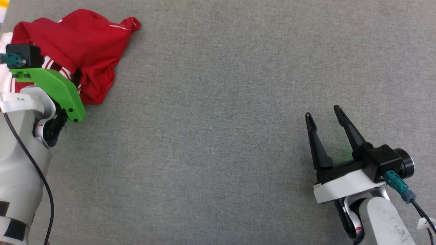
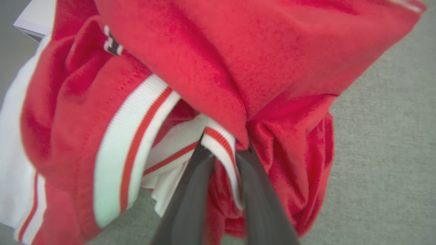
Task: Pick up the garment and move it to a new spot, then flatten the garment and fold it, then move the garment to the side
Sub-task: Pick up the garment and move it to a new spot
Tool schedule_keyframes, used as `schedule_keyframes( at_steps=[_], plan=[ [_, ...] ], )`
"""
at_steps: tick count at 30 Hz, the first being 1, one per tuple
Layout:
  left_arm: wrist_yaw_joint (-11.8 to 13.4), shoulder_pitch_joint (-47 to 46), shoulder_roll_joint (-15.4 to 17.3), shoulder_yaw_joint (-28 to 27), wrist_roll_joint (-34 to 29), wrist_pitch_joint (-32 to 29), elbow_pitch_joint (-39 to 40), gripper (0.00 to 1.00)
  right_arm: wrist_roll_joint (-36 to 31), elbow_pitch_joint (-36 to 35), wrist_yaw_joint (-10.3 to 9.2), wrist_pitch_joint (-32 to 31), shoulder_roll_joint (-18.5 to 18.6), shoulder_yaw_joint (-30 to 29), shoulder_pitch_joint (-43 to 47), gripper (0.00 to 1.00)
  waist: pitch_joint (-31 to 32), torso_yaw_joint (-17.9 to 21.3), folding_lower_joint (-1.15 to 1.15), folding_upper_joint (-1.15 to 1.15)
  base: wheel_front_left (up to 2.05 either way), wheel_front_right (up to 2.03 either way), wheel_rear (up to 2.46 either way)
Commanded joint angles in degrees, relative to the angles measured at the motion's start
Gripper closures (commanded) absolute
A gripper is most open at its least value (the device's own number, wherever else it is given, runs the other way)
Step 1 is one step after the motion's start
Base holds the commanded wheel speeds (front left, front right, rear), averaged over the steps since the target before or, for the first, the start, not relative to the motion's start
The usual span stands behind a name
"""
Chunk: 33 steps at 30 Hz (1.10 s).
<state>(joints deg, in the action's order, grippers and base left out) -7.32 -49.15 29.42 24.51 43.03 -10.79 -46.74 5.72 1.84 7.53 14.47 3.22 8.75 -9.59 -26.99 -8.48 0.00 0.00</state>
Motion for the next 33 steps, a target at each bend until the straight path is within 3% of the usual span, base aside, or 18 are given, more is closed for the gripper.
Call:
schedule_keyframes(
  at_steps=[1,9,13,20,24,28,33],
  plan=[
    [-0.16,0.75,0.02,0.2,0.55,2.11,-0.11,1.0,0.06,0.29,-0.04,0.52,-0.14,-0.09,-0.3,0.0,2.71,-0.97,0.0,0.0,0.0,0.0,0.0],
    [0.06,0.88,1.21,0.47,-1.57,15.34,3.66,1.0,1.36,1.89,-0.04,0.52,-0.28,-0.81,2.38,0.0,11.33,-2.13,0.0,0.0,0.0,0.0,0.0],
    [0.39,0.86,1.22,0.7,-2.61,18.37,8.1,1.0,2.57,2.35,-0.04,0.52,-0.32,-0.97,3.83,0.0,15.18,-2.18,0.0,0.0,0.0,0.0,0.0],
    [1.89,4.42,0.27,4.28,-3.6,14.15,22.67,1.0,5.24,2.1,-0.04,0.52,-0.34,-1.93,6.53,0.0,20.94,-0.57,0.0,0.0,0.0,0.0,0.0],
    [3.06,7.27,-1.96,7.03,-3.62,11.63,29.02,1.0,5.18,1.92,-0.04,0.52,-0.34,-3.36,7.04,0.0,21.86,1.17,0.0,0.0,0.0,0.0,0.0],
    [3.79,9.92,-4.86,10.72,-4.43,10.05,31.45,1.0,4.65,1.43,-0.04,0.52,-0.34,-5.21,6.82,0.0,21.75,3.8,0.0,0.0,0.0,0.0,0.0],
    [3.26,13.87,-10.56,17.94,-5.85,8.26,29.13,1.0,4.67,0.25,-0.04,0.52,-0.34,-8.46,5.8,0.0,20.25,8.74,0.0,0.0,0.0,0.0,0.0]
  ],
)
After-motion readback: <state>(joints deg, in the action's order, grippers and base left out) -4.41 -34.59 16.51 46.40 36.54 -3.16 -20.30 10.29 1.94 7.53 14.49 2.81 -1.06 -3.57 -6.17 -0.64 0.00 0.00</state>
